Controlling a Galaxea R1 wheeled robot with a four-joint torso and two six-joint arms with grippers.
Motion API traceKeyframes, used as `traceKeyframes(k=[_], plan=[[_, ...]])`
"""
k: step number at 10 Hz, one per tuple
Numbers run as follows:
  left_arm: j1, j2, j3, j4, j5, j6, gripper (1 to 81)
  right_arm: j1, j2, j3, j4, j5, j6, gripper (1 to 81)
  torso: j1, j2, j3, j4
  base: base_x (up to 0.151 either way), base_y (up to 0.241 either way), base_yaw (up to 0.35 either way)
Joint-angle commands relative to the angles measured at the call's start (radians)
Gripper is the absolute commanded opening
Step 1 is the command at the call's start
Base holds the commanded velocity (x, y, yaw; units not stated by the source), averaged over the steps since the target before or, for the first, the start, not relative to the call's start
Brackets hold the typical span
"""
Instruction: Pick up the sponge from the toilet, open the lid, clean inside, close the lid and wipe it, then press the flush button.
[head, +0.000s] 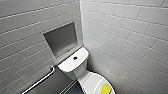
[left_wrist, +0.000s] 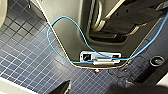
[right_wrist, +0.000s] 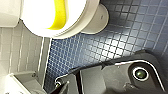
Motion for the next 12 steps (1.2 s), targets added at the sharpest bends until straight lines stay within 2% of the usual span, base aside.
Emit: traceKeyframes(k=[1,2,4,5,6,8,11,12], plan=[[0.018,0.001,0.001,-0.003,0.079,0.004,81.1,0.152,0.041,-0.053,-0.007,-0.161,0.011,81.1,0.062,-0.096,0.000,0.000,0.000,0.000,0.000],[0.018,0.002,0.001,-0.005,0.079,0.003,81.1,0.190,0.068,-0.082,-0.005,-0.197,0.011,81.1,0.085,-0.132,0.000,0.000,0.000,0.000,0.000],[0.025,0.005,0.001,-0.005,0.081,0.003,81.1,0.241,0.094,-0.105,-0.004,-0.218,0.011,81.1,0.135,-0.212,-0.001,0.000,0.000,0.000,0.000],[0.032,0.005,0.001,-0.005,0.081,0.003,81.1,0.254,0.099,-0.101,-0.002,-0.217,0.011,81.1,0.158,-0.248,-0.058,0.000,0.000,0.000,0.000],[0.034,0.005,0.001,-0.005,0.081,0.003,81.1,0.273,0.099,-0.097,0.001,-0.218,0.011,81.1,0.179,-0.283,-0.093,0.000,0.000,0.000,0.000],[0.035,0.010,0.001,-0.005,0.081,0.003,81.1,0.307,0.085,-0.085,0.006,-0.232,0.013,81.1,0.217,-0.343,-0.136,0.000,0.000,0.000,0.000],[0.034,0.010,0.001,-0.005,0.081,0.003,81.1,0.359,0.082,-0.078,0.016,-0.240,0.014,81.1,0.288,-0.456,-0.232,0.000,0.000,0.000,0.000],[0.034,0.009,0.001,-0.005,0.081,0.003,81.1,0.379,0.078,-0.071,0.031,-0.241,0.029,81.1,0.246,-0.391,-0.174,0.000,0.000,0.000,0.000]])
